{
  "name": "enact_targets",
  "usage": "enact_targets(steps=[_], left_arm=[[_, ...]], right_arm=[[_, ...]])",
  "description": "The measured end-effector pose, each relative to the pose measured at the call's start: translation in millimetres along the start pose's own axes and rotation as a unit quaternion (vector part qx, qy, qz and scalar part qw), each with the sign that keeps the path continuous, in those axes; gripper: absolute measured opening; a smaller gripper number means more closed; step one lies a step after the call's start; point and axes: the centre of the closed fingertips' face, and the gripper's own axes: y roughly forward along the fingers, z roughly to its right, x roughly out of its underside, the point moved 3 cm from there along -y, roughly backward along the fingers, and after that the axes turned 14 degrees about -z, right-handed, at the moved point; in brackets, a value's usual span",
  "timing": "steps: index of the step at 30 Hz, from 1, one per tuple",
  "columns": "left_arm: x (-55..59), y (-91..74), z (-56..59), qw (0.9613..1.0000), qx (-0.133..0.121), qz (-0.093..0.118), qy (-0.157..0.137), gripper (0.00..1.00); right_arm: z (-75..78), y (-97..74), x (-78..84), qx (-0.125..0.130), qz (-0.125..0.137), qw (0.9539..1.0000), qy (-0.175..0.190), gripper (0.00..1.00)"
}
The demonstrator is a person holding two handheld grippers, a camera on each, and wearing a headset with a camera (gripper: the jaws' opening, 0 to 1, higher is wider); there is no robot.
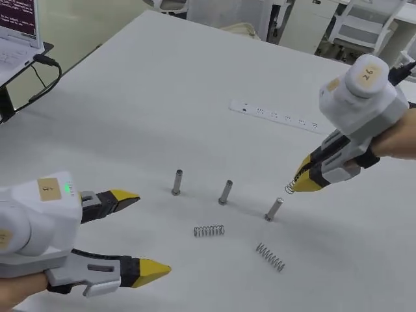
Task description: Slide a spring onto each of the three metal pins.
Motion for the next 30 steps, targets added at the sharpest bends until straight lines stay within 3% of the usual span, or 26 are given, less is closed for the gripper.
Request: enact_targets(steps=[12, 30], left_arm=[[2.0, -0.7, -2.4, 1.0, 0.001, -0.003, -0.002, 0.65], [5.4, 0.5, -2.6, 0.9999, 0.002, -0.011, -0.003, 0.62]], right_arm=[[7.2, 21.7, 1.2, -0.008, -0.023, 0.9997, -0.001, 0.08], [8.1, 32.0, 3.3, -0.017, -0.033, 0.9993, -0.001, 0.08]])
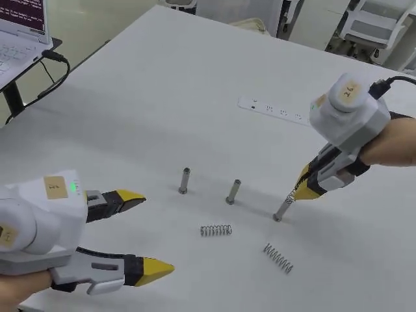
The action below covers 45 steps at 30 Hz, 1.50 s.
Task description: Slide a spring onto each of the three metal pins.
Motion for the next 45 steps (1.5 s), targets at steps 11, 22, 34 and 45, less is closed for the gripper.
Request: enact_targets(steps=[11, 22, 34, 45], left_arm=[[1.3, -0.1, 0.3, 1.0, -0.001, -0.002, -0.003, 0.63], [1.9, -0.5, 0.2, 1.0, 0.001, -0.002, -0.004, 0.62], [4.1, -1.8, -0.4, 1.0, -0.001, -0.002, -0.006, 0.61], [3.7, -1.2, 0.1, 1.0, 0.001, -0.003, -0.005, 0.61]], right_arm=[[0.7, 3.1, -2.6, -0.005, 0.001, 1.0, 0.0, 0.08], [1.1, 0.7, -2.6, 0.0, -0.011, 0.9999, -0.009, 0.08], [0.8, 8.1, -3.9, -0.004, -0.016, 0.9998, -0.009, 0.08], [0.1, 21.6, -3.8, -0.004, -0.02, 0.9998, -0.006, 0.08]])
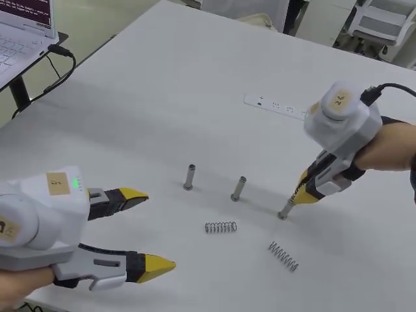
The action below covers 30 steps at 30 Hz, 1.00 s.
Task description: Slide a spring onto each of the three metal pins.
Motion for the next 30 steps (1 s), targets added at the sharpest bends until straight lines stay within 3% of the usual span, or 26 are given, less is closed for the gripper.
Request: enact_targets(steps=[25, 30], left_arm=[[0.7, -0.7, 2.0, 1.0, 0.002, -0.003, 0.001, 0.59], [1.0, -1.1, 1.7, 1.0, 0.001, -0.002, 0.0, 0.58]], right_arm=[[-5.1, 37.4, -0.5, 0.004, -0.009, 1.0, 0.001, 0.08], [-3.8, 38.7, -0.8, 0.002, -0.007, 1.0, 0.003, 0.08]])
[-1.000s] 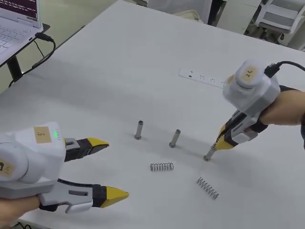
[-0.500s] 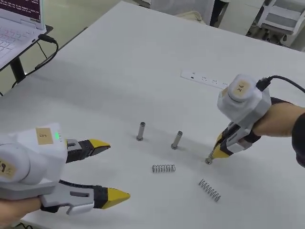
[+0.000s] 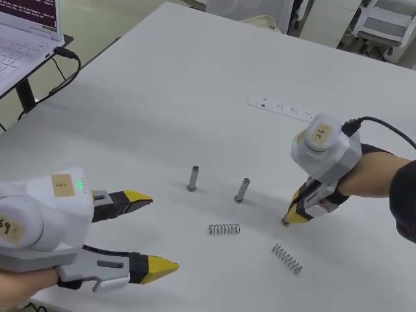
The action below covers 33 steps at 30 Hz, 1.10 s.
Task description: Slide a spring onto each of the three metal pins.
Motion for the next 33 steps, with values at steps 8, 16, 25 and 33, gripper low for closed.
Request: enact_targets(steps=[8, 16, 25, 33], left_arm=[[-0.2, 0.6, 0.3, 1.0, 0.002, 0.0, 0.0, 0.58], [0.4, -0.1, 0.0, 1.0, 0.002, -0.001, 0.0, 0.57], [-2.0, 0.5, 1.3, 1.0, 0.003, 0.001, 0.001, 0.58], [-4.1, 0.9, 1.5, 1.0, 0.003, 0.002, 0.005, 0.58]], right_arm=[[0.0, 1.9, -2.1, 0.0, 0.005, 1.0, -0.001, 0.09], [-1.7, 4.9, -0.4, -0.002, 0.005, 1.0, -0.001, 0.16], [1.7, -1.5, 6.5, 0.004, 0.023, 0.9996, 0.019, 0.21], [-5.7, -4.9, 13.6, 0.006, 0.027, 0.9991, 0.032, 0.22]])
